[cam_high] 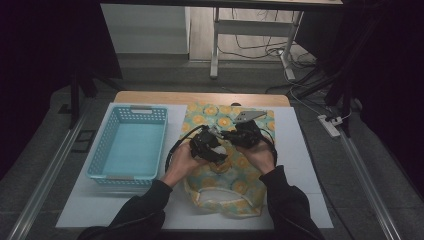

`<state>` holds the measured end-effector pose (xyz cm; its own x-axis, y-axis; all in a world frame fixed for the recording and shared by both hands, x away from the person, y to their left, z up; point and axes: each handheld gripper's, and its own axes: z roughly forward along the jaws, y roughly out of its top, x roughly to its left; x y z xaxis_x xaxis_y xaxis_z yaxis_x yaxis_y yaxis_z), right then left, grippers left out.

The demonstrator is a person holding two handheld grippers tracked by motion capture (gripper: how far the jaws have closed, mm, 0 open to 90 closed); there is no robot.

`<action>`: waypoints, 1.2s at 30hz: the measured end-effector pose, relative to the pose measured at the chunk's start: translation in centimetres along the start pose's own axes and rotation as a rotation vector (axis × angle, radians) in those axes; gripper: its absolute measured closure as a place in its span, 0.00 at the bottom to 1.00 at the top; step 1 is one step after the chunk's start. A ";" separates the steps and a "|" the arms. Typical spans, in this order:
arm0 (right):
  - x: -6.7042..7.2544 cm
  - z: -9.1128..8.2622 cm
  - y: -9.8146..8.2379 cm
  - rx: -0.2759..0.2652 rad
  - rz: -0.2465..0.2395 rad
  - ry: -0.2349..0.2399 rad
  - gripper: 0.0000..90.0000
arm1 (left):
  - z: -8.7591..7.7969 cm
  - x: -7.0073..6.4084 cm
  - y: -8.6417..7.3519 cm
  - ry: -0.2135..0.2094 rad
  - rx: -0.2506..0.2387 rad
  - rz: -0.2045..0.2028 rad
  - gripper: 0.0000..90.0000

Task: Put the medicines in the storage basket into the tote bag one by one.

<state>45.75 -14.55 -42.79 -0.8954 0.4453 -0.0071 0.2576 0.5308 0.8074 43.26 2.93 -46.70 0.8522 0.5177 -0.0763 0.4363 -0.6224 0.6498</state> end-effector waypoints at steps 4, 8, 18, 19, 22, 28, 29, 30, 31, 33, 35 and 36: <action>0.0 0.0 0.0 -0.001 0.001 -0.001 1.00 | -0.9 -0.1 0.0 -0.013 -0.019 -0.009 0.42; 0.0 -0.1 0.0 -0.003 0.001 0.000 1.00 | -1.7 -0.4 -0.2 -0.033 -0.044 -0.014 0.33; 0.0 -0.1 0.1 -0.002 -0.001 0.001 1.00 | -3.3 -1.1 -1.4 -0.062 -0.083 -0.043 0.21; 0.1 -0.1 0.1 -0.001 -0.001 0.001 1.00 | -3.5 -1.2 -1.6 -0.059 -0.087 -0.046 0.19; 0.1 -0.1 0.1 -0.001 -0.002 0.001 1.00 | -3.8 -1.5 -1.9 -0.050 -0.096 -0.053 0.16; 0.1 -0.1 0.1 -0.002 -0.004 0.000 1.00 | -4.1 -2.1 -2.5 -0.106 -0.111 -0.035 0.08; 0.1 -0.1 0.1 -0.002 -0.004 0.001 1.00 | -4.2 -2.2 -2.6 -0.110 -0.113 -0.033 0.08; 0.2 -0.1 0.1 -0.003 -0.003 0.001 1.00 | -4.3 -2.4 -2.6 -0.114 -0.111 -0.028 0.08; 0.2 -0.1 0.1 -0.003 -0.003 0.001 1.00 | -4.3 -2.5 -2.6 -0.116 -0.112 -0.022 0.07; 0.2 -0.1 0.1 -0.004 -0.004 0.003 1.00 | -4.4 -2.8 -2.8 -0.128 -0.121 -0.022 0.06; 0.3 -0.2 0.1 -0.006 -0.005 0.002 1.00 | -4.3 -3.0 -3.0 -0.138 -0.123 -0.023 0.05; 0.3 -0.2 0.2 -0.007 -0.004 0.003 1.00 | -4.3 -3.2 -3.1 -0.140 -0.119 -0.020 0.04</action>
<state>45.48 -14.47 -42.56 -0.8974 0.4412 -0.0089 0.2514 0.5277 0.8114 37.96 5.68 -45.22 0.8794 0.4370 -0.1890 0.4229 -0.5346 0.7317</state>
